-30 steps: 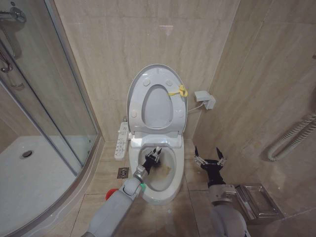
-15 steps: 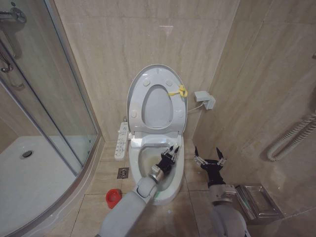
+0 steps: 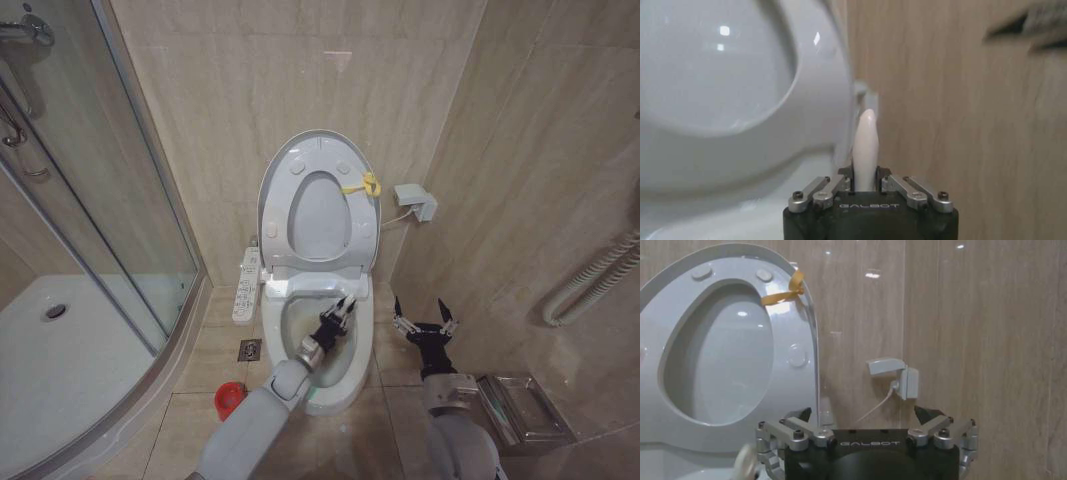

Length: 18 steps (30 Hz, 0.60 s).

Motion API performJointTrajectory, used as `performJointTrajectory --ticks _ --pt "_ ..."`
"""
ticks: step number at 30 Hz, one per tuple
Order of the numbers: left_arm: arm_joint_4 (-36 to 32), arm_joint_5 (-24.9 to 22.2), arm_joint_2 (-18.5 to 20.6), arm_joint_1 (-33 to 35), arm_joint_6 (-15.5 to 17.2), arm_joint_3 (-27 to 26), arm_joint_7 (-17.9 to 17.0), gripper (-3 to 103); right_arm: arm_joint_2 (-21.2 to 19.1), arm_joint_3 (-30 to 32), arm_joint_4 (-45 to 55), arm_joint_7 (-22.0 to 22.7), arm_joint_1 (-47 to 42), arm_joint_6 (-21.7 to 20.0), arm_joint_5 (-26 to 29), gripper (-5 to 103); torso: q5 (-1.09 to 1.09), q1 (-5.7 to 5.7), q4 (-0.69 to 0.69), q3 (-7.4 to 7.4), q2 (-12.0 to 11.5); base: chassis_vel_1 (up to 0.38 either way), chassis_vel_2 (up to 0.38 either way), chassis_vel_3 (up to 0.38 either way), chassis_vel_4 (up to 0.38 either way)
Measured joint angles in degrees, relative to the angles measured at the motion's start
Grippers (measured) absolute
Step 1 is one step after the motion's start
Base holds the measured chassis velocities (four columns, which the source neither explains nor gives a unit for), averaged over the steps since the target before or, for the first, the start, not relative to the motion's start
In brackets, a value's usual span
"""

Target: Open the toilet lid, clean the toilet bowl with a toilet brush, close the toilet lid, and flush.

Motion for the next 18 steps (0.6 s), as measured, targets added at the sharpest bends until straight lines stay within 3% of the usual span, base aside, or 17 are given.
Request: performJointTrajectory --ticks 6,12,18 --pt "-5.62 -2.07 0.71 1.74 1.25 2.13 -0.02 20 0.0 0.0 0.0 0.0 0.0 0.0 0.0 100 0.0 -0.01 0.01 -0.01 0.0 0.0 0.0 0.0 0.0" --pt "-0.45 -1.05 1.61 1.82 -0.69 0.58 0.79 20 0.0 0.0 0.0 0.0 0.0 0.0 0.0 100 0.0 -0.01 0.01 -0.01 0.01 0.0 0.0 0.0 0.0" --pt "0.14 -0.12 2.57 1.31 -1.06 -1.44 0.79 20 0.0 0.0 0.0 0.0 0.0 0.0 0.0 100 -0.01 0.0 0.01 0.0 0.0 0.0 0.0 0.0 0.0"
